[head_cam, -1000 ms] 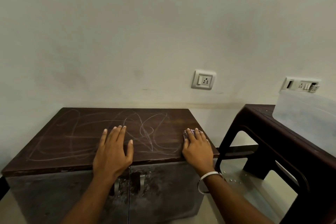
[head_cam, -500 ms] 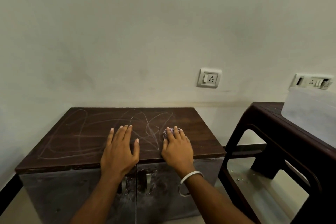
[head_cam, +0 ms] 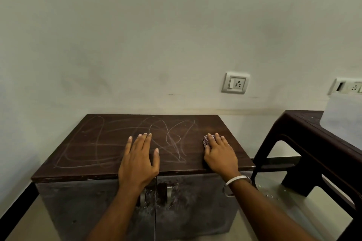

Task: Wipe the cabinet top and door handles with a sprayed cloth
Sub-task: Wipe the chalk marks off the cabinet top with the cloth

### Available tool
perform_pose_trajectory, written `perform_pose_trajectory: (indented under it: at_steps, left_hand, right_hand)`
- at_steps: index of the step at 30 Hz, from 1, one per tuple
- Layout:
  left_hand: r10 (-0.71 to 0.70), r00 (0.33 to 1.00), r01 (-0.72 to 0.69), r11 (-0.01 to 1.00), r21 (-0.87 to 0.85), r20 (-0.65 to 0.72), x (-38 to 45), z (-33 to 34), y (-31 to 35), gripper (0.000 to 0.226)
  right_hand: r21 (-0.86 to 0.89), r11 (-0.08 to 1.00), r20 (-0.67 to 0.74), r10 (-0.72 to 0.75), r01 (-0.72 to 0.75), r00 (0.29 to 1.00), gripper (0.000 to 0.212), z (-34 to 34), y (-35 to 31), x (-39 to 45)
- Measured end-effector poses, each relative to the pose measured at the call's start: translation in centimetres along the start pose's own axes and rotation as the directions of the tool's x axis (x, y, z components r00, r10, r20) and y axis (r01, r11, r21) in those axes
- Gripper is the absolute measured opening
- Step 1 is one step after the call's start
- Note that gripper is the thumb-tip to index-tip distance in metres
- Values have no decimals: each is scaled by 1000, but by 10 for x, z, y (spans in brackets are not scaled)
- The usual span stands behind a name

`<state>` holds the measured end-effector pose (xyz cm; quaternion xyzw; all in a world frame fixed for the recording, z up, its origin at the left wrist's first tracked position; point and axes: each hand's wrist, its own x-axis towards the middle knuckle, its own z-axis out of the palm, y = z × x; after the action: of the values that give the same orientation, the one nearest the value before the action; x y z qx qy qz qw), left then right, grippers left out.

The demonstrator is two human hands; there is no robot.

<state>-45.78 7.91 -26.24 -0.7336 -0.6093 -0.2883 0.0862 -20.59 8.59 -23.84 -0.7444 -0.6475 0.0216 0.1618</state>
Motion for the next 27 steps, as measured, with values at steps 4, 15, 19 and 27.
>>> perform_pose_trajectory:
  at_steps: [4,15,19,27]
  left_hand:
    - [7,1000,-7,1000,2,-3,0,1,0,67]
    - [5,1000,-5,1000,-14,-16,0,-1,0,67]
    - [14,1000,-15,999,-40,-27,0,0,-1,67]
    - [9,1000,-10,1000,-18,-21,0,2,-1,65]
  right_hand:
    - [6,1000,-1,-12,12,1000,53,5,-16,2]
    - [72,974,7,-215,214,976,53,29,-58,12]
    - [51,990,18,-129,128,991,54,17,-23,25]
    - [9,999,-15,-40,40,999,54,14,-20,31]
